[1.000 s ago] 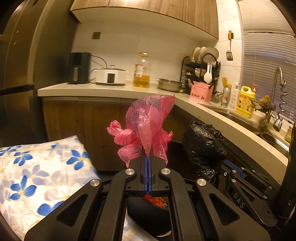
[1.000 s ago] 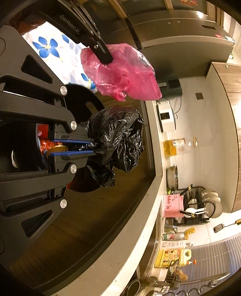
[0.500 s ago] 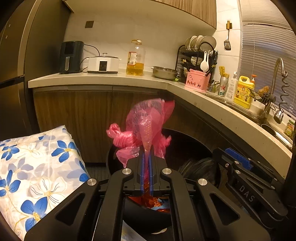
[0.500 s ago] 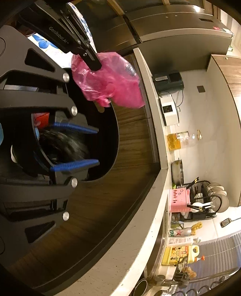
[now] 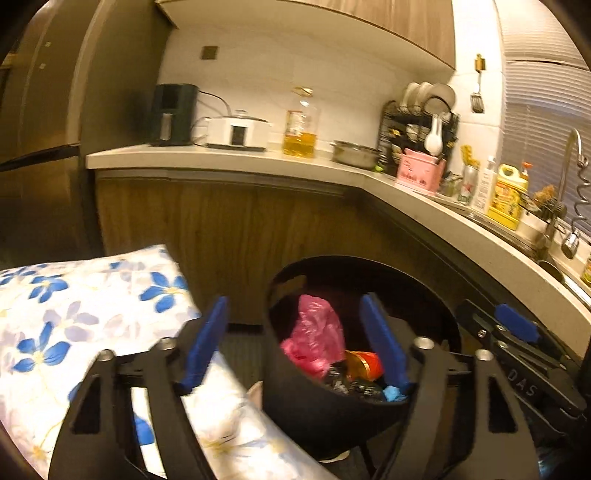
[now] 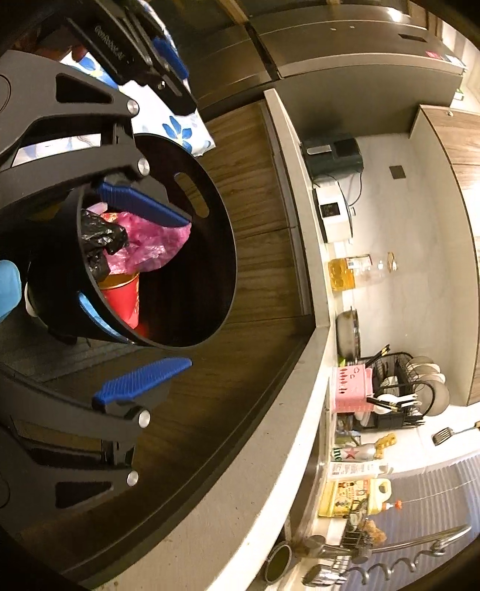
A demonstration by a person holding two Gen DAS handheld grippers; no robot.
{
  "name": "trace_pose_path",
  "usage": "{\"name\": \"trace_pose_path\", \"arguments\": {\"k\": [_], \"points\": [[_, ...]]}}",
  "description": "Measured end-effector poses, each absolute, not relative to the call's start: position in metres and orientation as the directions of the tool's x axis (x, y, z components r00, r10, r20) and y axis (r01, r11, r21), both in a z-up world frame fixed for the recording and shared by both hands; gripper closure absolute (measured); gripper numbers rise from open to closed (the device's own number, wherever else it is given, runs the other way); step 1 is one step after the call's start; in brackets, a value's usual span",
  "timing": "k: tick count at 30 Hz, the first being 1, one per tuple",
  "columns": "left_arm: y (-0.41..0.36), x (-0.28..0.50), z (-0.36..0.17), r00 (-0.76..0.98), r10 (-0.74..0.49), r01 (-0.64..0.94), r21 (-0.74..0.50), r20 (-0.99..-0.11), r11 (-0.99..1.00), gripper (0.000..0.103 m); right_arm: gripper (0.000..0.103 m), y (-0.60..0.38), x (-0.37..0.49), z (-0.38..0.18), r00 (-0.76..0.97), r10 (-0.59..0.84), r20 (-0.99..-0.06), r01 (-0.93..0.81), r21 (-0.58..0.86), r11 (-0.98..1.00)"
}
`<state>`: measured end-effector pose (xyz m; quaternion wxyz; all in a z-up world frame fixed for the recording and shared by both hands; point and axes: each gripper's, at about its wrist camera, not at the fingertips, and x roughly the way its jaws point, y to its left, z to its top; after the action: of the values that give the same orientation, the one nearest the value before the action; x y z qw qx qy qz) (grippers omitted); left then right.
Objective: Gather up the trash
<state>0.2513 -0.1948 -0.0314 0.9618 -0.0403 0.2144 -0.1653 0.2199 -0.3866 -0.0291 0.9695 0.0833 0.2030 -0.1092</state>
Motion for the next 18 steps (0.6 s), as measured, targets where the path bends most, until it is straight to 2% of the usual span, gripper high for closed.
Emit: {"name": "trace_pose_path", "arguments": {"k": [2, 3, 7, 9, 18], "points": [[-0.186, 0.245, -0.029, 0.869, -0.293, 0.262, -0.132, -0.399, 0.956, 0.023, 0.023, -0.381, 0.216, -0.028, 0.895, -0.180, -0.408, 0.242, 0.105, 0.965], [-0.182, 0.242, -0.028, 0.874, -0.274, 0.244, -0.125, -0.401, 0.962, 0.017, 0.020, -0.379, 0.214, -0.027, 0.894, -0.180, -0.409, 0.240, 0.101, 0.965], [-0.167, 0.230, -0.023, 0.893, -0.213, 0.186, -0.107, -0.397, 0.977, 0.014, 0.018, -0.370, 0.207, -0.026, 0.891, -0.171, -0.421, 0.228, 0.091, 0.969], [-0.160, 0.223, -0.020, 0.899, -0.189, 0.163, -0.100, -0.394, 0.982, 0.007, 0.017, -0.364, 0.203, -0.025, 0.888, -0.172, -0.427, 0.226, 0.079, 0.971], [-0.141, 0.190, -0.014, 0.905, -0.126, 0.111, -0.062, -0.406, 0.992, 0.006, 0.015, -0.338, 0.175, -0.014, 0.893, -0.164, -0.418, 0.198, 0.039, 0.980]]}}
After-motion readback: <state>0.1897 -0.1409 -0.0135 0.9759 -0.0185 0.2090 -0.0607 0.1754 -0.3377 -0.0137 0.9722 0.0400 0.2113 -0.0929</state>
